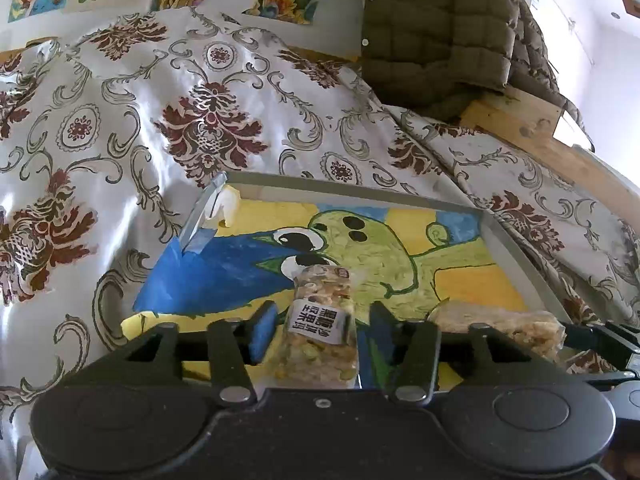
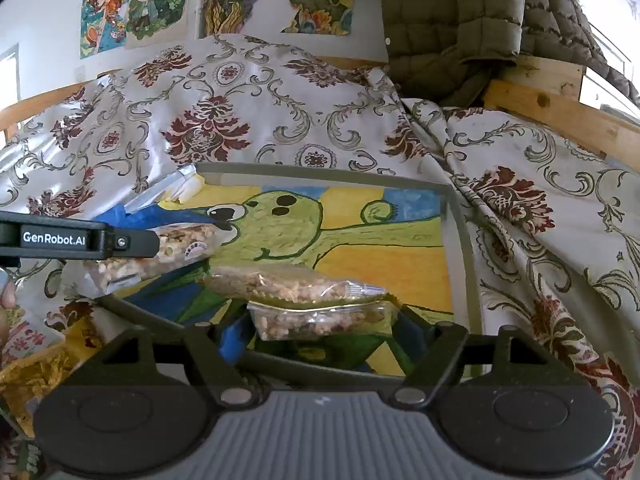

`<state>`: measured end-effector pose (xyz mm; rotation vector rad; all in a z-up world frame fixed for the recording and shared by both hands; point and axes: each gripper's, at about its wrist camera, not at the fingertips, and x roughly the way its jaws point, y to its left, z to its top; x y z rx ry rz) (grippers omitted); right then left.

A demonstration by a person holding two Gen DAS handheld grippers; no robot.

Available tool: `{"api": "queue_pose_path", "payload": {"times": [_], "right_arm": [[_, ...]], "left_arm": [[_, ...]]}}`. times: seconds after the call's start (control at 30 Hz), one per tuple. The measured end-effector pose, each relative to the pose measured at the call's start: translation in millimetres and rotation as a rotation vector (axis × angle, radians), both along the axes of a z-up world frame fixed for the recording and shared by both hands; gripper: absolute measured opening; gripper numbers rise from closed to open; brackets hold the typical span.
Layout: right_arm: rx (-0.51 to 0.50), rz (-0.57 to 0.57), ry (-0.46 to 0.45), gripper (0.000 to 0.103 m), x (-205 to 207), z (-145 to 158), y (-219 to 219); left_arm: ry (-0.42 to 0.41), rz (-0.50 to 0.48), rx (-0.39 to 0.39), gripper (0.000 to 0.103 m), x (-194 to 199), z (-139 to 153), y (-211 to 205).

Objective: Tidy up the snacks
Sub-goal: 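Carry both snacks over the gray tray and open both grippers to drop them, then withdraw both tools from the tray back toward the snack pile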

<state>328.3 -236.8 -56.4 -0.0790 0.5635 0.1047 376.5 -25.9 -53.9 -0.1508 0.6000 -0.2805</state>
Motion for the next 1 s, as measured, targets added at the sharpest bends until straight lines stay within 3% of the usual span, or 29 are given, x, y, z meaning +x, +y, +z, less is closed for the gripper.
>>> {"api": "queue_pose_path", "payload": {"times": [0.23, 0.3, 0.47, 0.77, 1.0], "right_arm": [[0.009, 0.008, -0.030, 0.092, -10.6, 12.2, 1.1], [0.017, 0.002, -0.051, 0.095, -15.6, 19.2, -0.9], [0.058, -0.031, -0.102, 0.101, -30.6, 37.0, -11.1], [0.145, -0.060, -0.194, 0.103, -67.5, 68.3, -28.7], [0.216, -0.078, -0.249, 0.103, -103.5, 86.7, -36.8]], "left_arm": [[-0.012, 0.017, 0.002, 0.077, -12.7, 9.6, -0.4], [-0.044, 0.034, 0.010, 0.089, -20.6, 16.3, 0.9], [-0.108, 0.075, 0.021, 0.101, -41.4, 35.1, 5.0], [-0.188, 0.138, 0.047, 0.102, -96.2, 66.2, 13.6], [-0.237, 0.126, 0.093, 0.102, -144.3, 81.1, 12.6]]}}
